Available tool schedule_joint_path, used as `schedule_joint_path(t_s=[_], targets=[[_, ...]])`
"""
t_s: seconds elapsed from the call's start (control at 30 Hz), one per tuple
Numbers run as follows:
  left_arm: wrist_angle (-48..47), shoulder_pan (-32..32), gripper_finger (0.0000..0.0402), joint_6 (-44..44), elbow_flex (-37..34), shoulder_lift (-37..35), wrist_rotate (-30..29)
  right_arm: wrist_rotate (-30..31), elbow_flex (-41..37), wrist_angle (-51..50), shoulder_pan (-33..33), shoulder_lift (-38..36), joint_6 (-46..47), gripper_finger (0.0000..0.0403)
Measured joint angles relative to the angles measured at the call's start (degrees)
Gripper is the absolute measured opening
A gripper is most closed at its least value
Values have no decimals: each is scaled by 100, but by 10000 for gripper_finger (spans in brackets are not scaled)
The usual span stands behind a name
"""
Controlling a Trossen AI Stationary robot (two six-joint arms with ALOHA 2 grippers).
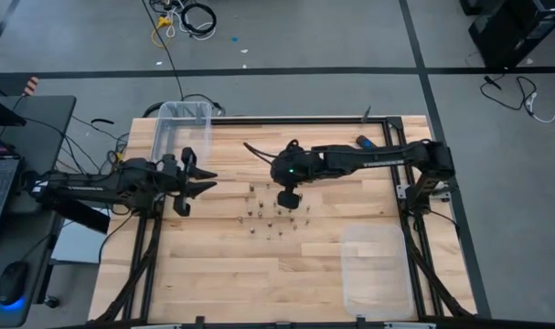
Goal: Sort batteries
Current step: Put the black and copper battery into the top transparent bin
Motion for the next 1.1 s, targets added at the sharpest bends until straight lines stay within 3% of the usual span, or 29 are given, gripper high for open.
schedule_joint_path(t_s=[0.37, 0.6, 1.1], targets=[[-764, 0, 106, -32, -2, -250, 0, -842, -105, -1001, -213, 141, 27, 0], [-931, 0, 106, -8, -2, -250, -4, -855, -111, -1817, -181, 115, -89, 5], [-983, 0, 106, 23, -2, -250, -7, -624, -631, -1655, 65, 118, -540, 77]])
